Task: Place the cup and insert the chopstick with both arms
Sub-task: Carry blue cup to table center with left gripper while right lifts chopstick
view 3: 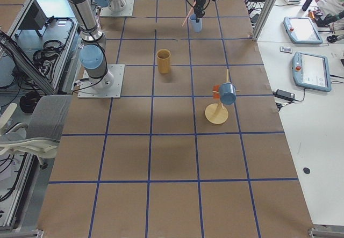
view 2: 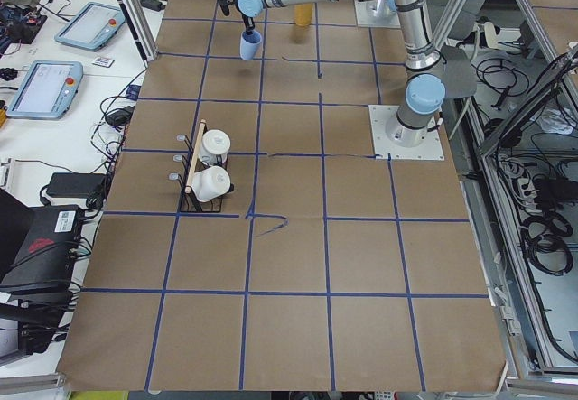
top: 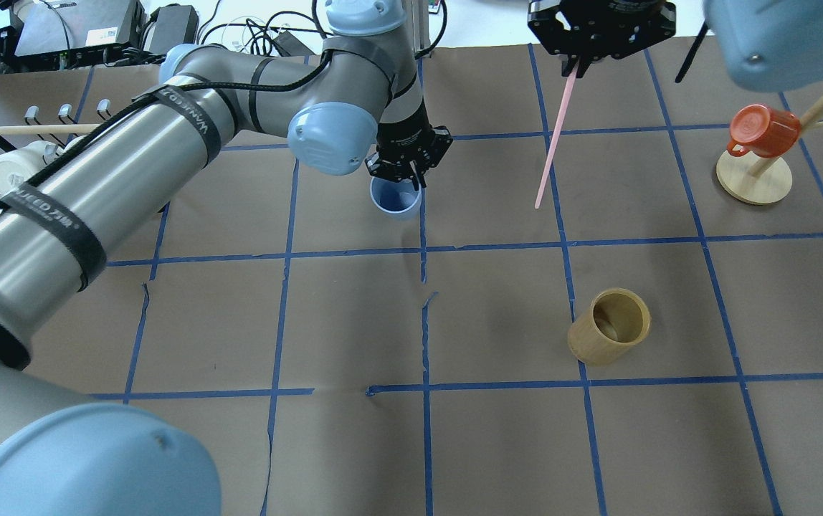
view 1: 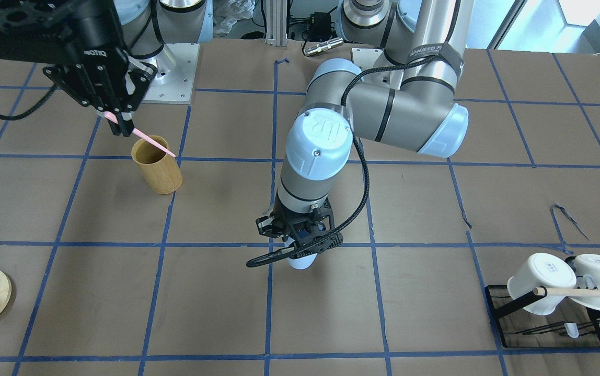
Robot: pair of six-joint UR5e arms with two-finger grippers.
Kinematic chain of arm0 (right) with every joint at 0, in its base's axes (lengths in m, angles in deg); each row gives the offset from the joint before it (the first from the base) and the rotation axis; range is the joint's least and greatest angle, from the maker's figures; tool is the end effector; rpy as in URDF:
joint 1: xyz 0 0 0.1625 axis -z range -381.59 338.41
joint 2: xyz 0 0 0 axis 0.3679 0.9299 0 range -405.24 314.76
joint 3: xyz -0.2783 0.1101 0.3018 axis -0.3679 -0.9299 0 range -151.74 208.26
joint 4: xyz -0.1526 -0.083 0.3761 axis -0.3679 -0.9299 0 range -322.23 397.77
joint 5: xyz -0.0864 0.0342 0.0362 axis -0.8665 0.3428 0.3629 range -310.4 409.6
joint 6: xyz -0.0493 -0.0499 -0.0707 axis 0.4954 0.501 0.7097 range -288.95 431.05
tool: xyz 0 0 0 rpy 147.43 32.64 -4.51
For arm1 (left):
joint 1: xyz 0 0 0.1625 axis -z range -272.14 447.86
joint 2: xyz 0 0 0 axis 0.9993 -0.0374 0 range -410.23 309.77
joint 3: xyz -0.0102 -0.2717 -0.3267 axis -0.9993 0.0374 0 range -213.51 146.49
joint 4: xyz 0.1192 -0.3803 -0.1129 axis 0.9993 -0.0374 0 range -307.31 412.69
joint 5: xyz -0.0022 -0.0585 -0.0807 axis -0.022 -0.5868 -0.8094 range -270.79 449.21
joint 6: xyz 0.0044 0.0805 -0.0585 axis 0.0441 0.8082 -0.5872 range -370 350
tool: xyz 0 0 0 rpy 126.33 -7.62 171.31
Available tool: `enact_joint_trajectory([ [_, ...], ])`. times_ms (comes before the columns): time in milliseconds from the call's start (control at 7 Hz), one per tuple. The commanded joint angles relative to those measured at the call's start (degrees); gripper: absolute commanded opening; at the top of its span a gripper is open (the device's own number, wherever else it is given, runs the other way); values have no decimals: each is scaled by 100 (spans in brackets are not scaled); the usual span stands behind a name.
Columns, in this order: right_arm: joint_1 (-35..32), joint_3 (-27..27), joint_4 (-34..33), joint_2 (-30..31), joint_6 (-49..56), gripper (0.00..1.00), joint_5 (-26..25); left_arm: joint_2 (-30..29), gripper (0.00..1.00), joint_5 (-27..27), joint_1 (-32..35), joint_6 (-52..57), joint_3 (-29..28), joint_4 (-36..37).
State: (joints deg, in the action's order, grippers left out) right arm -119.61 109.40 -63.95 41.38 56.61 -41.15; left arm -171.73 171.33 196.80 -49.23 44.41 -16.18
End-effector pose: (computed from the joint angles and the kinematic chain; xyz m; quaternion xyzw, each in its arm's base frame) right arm 0.2061 -0.5165 0.5587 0.0563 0.9871 -0.1480 0.0228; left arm -0.3645 -0.6093 0.2990 0.1747 -0.9821 -0.0203 0.0673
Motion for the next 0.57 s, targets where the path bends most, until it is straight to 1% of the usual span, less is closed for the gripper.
enact_joint_trajectory([
  [0,-68,51,-268,-118,-15,0,-30,-347,0,-92,118,-129,-268,-4],
  [143,-59,52,-278,-153,-15,0,-39,-374,36,-92,118,-102,-277,-4],
  [286,-68,52,-278,-154,-15,0,-56,-409,99,-66,118,-111,-286,-4],
  [429,-68,52,-278,-154,-32,0,-56,-401,100,-31,118,-59,-295,5],
])
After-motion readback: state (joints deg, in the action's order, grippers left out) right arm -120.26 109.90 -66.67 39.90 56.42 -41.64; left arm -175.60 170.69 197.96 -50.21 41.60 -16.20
